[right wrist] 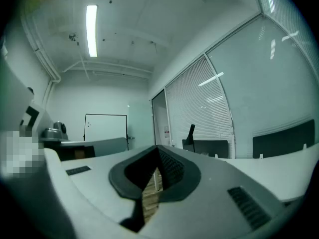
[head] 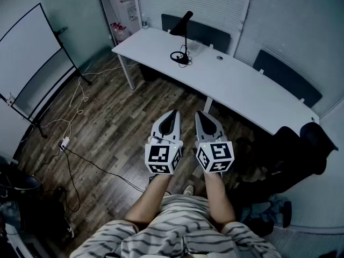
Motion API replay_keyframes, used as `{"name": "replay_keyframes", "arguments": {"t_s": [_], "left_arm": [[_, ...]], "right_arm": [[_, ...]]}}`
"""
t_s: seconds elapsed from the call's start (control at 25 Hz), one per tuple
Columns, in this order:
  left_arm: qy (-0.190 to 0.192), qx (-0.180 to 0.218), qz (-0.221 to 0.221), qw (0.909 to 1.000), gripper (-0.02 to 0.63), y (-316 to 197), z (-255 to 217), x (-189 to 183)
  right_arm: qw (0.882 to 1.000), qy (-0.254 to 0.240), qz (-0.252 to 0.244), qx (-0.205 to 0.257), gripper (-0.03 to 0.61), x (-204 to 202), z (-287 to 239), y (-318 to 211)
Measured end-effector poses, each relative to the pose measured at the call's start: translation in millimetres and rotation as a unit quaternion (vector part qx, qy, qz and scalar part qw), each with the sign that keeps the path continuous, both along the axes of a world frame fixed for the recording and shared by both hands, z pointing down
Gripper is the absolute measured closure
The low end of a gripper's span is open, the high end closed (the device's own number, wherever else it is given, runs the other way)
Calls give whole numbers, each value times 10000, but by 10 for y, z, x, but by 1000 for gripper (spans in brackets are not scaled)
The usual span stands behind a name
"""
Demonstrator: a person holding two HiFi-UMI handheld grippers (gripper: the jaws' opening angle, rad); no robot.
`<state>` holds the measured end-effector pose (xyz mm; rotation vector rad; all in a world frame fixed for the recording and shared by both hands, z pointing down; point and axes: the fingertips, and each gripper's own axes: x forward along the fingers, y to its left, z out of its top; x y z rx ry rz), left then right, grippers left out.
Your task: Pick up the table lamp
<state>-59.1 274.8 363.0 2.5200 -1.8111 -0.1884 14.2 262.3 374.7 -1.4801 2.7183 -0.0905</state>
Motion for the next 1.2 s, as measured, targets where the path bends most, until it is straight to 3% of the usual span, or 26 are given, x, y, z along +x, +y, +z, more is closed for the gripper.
{"name": "replay_keyframes", "arguments": {"t_s": [0.56,0.92,1.2], "left_arm": [[-22,-125,-14,9999,606,-102,116,112],[-58,-154,-76,9998,606,-296,179,367],[-57,-78,-94,9999,606,-338,207,567]], "right_arm": [[9998,-112,-119,-73,567,82,44,-136],[9997,-163,-200,-24,566,352,68,-368],[9991,-69,-342,229,566,490,22,-470]]}}
